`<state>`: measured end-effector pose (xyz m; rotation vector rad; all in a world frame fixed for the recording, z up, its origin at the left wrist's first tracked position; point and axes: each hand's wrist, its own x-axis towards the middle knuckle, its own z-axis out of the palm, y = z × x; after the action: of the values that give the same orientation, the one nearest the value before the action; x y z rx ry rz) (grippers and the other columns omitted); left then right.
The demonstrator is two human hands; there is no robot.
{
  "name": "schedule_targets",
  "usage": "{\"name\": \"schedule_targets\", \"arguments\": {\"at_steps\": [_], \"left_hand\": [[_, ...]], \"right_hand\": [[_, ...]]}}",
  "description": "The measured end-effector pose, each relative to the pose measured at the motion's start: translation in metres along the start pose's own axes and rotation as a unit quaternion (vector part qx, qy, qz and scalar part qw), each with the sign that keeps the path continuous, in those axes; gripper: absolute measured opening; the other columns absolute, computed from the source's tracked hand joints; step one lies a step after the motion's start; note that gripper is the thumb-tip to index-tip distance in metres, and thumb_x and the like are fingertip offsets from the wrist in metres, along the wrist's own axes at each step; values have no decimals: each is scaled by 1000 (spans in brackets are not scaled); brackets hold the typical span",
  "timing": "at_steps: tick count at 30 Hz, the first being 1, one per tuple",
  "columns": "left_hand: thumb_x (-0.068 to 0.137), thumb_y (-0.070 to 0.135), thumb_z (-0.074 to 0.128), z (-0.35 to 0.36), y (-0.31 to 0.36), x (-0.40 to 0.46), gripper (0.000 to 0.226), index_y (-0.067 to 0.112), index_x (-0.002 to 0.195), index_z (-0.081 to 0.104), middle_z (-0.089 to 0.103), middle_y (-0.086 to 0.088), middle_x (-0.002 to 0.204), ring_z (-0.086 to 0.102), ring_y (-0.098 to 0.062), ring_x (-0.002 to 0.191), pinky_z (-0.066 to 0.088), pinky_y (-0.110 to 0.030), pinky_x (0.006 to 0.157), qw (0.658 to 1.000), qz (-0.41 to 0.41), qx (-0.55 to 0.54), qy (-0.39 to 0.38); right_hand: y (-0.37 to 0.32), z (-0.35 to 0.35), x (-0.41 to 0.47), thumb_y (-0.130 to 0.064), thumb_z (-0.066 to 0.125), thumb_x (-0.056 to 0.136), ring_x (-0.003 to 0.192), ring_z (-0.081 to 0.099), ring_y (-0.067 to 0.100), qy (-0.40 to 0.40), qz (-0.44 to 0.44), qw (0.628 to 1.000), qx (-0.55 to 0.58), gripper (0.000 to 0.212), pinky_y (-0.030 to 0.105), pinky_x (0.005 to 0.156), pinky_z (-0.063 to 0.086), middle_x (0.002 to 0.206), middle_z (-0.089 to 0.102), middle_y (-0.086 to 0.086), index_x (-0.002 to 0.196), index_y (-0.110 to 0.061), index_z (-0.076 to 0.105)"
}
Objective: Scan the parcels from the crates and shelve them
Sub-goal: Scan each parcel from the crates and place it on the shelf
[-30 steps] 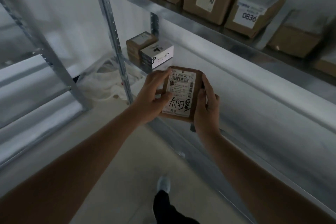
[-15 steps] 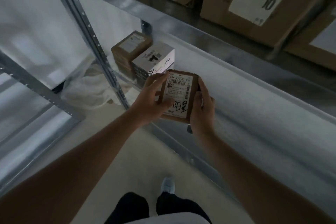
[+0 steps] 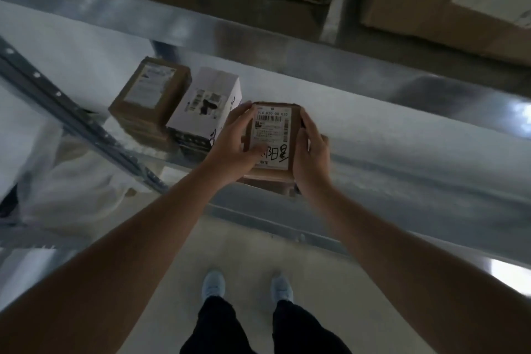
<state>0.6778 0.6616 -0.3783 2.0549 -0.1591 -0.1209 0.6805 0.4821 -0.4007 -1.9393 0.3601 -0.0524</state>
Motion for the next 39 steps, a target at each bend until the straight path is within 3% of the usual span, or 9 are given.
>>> {"name": "schedule_targets", "arguments": {"at_steps": [5,10,14,19,23,25,28,32,39], "left_hand": [[94,7,67,-7,-11,34,84,14,165,23,21,10,167,27,-15,153,53,-37,110,999,-1,27,-33],[91,-9,59,-9,-14,53,82,8,163,25,23,-1,165,34,-20,149,56,-15,94,997,-16,29,-72],[90,-12,56,-8,-19,61,82,8,163,25,22,-2,167,31,-22,150,49,-28,110,995,-48,46,-81],[89,-15,54,-8,-24,67,69,4,153,37,33,2,147,39,-13,126,43,4,72,992,-54,64,-92],[81,-3,56,-8,-36,76,67,9,146,43,39,-2,147,47,-24,132,56,-35,102,991,-61,85,-88],[73,9,54,-10,-41,77,72,13,144,44,40,-1,148,48,-28,132,56,-47,103,989,-56,109,-83],[67,13,51,-12,-47,79,74,9,141,44,40,-1,146,48,-31,130,58,-47,99,986,-53,136,-79],[77,3,57,-10,-36,76,66,8,141,43,36,-5,147,46,-29,128,59,-42,98,981,-61,164,-80],[102,17,60,-15,-6,60,76,6,164,19,18,-12,171,31,-36,153,40,-55,120,963,53,251,-84]], "right_hand": [[3,23,15,-36,36,116,94,56,1,44,34,998,3,44,4,62,44,123,47,2,157,-49,45],[14,44,23,-33,35,116,98,55,2,69,58,995,30,44,14,74,48,126,48,5,155,-48,48],[21,60,27,-41,35,112,104,70,21,79,61,995,30,44,43,89,65,126,61,11,151,-54,48],[18,66,28,-42,35,113,101,70,21,89,73,992,47,43,43,87,65,126,54,9,152,-52,49],[19,70,33,-40,34,114,101,69,20,91,74,992,38,43,43,87,64,125,51,7,154,-50,49],[20,72,35,-44,35,112,99,72,21,84,62,994,33,43,45,86,66,125,57,10,151,-53,49],[19,74,38,-46,35,111,96,70,17,79,60,995,19,43,38,85,65,123,56,7,151,-54,50],[18,65,41,-37,37,114,84,59,6,85,39,995,-32,44,2,61,43,121,57,10,156,-47,48],[-10,34,15,-34,43,115,84,49,3,80,-3,991,-104,49,8,62,36,122,47,3,162,-44,38]]}}
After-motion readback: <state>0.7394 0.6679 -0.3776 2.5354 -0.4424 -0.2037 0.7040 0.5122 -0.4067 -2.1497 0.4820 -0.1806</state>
